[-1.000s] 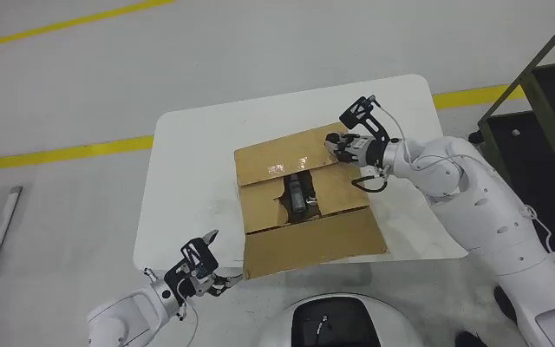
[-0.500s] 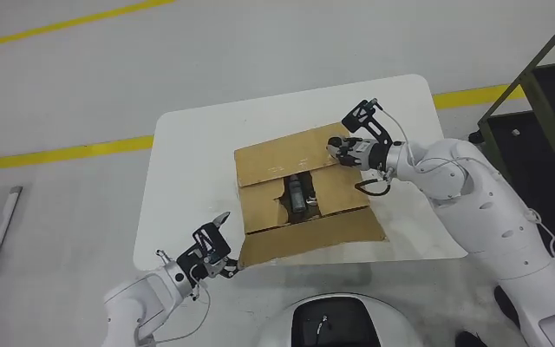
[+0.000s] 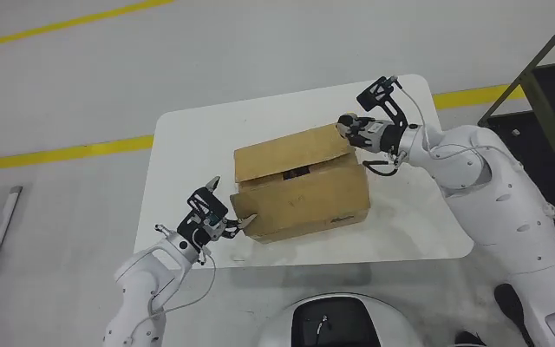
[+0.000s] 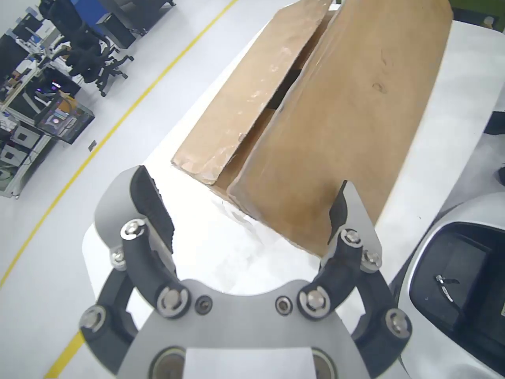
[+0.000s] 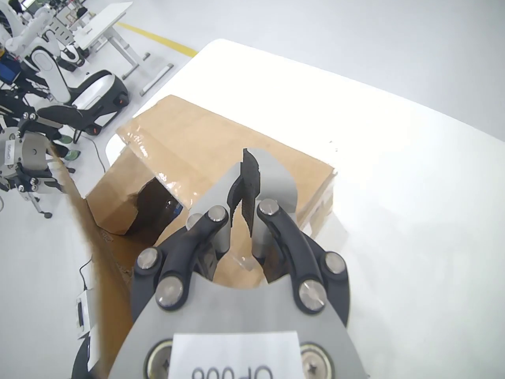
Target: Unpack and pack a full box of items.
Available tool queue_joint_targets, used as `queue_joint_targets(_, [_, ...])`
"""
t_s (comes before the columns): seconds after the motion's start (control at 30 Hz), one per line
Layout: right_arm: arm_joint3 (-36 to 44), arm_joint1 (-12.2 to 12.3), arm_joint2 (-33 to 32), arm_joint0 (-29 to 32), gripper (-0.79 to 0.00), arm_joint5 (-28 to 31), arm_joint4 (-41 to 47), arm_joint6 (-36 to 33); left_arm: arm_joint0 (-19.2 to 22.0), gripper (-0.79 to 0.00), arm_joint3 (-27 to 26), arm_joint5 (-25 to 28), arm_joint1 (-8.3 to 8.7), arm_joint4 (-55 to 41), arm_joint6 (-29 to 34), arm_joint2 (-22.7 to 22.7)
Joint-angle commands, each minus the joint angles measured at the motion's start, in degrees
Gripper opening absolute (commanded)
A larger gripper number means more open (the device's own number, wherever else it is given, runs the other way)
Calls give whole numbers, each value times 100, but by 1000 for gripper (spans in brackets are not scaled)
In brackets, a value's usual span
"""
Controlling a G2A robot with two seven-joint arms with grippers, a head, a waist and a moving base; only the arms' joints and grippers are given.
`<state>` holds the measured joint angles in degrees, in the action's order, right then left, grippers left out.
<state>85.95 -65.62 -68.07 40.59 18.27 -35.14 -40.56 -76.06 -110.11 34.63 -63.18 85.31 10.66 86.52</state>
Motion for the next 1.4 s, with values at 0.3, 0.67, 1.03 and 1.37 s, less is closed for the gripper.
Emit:
queue_joint_targets(0.3, [635,19,392,361,-785,60,-1546,589,260,0,343,-748,-65,126,630,-477])
queue_joint_targets(0.67, [459,-146,1070,551,-785,-642,-2177,994,304,0,321,-723,-46,127,605,-401])
queue_joint_targets(1.03, [265,-261,1288,499,-785,-907,-2393,1018,174,0,99,-1361,-28,109,996,36])
queue_joint_targets(1.37, [197,-317,1236,508,-785,-936,-2351,1010,-239,0,387,-1908,-49,431,1258,0])
